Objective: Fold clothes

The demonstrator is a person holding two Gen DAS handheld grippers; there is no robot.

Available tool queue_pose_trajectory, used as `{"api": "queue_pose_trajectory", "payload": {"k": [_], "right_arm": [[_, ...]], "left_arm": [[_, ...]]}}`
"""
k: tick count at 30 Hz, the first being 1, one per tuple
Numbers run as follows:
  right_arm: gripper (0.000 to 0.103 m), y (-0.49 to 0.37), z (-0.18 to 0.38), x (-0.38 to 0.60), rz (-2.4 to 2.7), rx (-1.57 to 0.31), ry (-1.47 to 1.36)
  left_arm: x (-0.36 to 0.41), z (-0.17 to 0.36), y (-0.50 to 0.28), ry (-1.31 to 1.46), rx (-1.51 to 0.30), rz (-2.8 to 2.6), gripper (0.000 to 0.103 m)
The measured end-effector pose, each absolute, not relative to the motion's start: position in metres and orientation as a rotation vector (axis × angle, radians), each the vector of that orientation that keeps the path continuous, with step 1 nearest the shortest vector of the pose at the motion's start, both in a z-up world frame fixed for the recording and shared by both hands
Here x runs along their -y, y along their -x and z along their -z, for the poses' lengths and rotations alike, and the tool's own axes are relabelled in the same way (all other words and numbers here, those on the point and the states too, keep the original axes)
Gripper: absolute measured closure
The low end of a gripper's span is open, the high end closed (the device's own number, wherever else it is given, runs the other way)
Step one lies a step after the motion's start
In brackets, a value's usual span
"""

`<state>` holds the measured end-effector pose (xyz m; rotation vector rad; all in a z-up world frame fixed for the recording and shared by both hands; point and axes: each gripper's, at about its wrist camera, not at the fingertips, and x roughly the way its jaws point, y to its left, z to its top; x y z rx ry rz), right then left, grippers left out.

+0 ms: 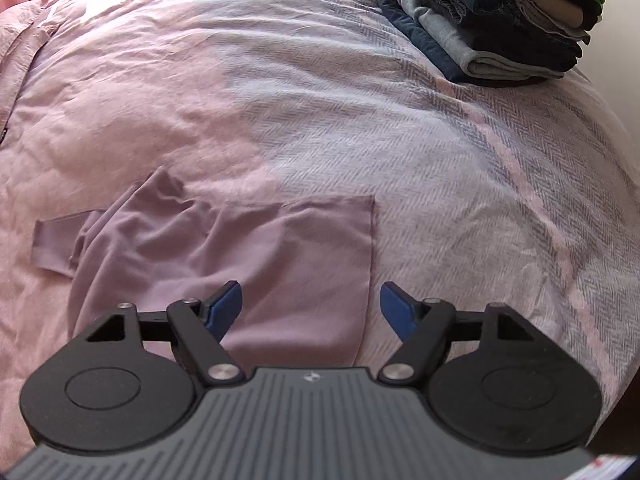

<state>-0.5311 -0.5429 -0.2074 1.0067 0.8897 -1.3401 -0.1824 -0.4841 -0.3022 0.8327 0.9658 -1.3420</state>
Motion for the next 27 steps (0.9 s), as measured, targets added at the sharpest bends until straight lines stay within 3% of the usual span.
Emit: {"api": "queue_pose_trajectory", "payload": {"k": [9, 11, 13, 15, 20, 27], "right_arm": [[0.035, 0.537, 0.237, 0.569, 1.335, -0.941, -1.071], [0.035, 0.53, 0.243, 0.572, 1.322, -0.952, -1.076], [0.035, 0.522, 0.245, 0.575, 1.304, -0.955, -1.075], [0.035, 0.51, 0.245, 0.577, 1.281, -0.961, -1.066], [0.035, 0.464, 0.239, 0.578, 1.183, -0.938, -1.038], [0.035, 0.376, 0.239, 0.543, 0.987, -0.896, -1.081]], "left_arm": [[0.55, 0.358, 0.201, -0.896, -0.978, 1.316, 0.03], [0.555, 0.367, 0.199, -0.898, -0.99, 1.315, 0.037], [0.554, 0.369, 0.192, -0.87, -1.001, 1.335, 0.072], [0.549, 0.365, 0.185, -0.863, -0.99, 1.34, 0.101], [0.502, 0.299, 0.13, -0.705, -0.937, 1.307, 0.101], [0.357, 0.176, -0.011, -0.491, -0.86, 0.972, 0.101]]}}
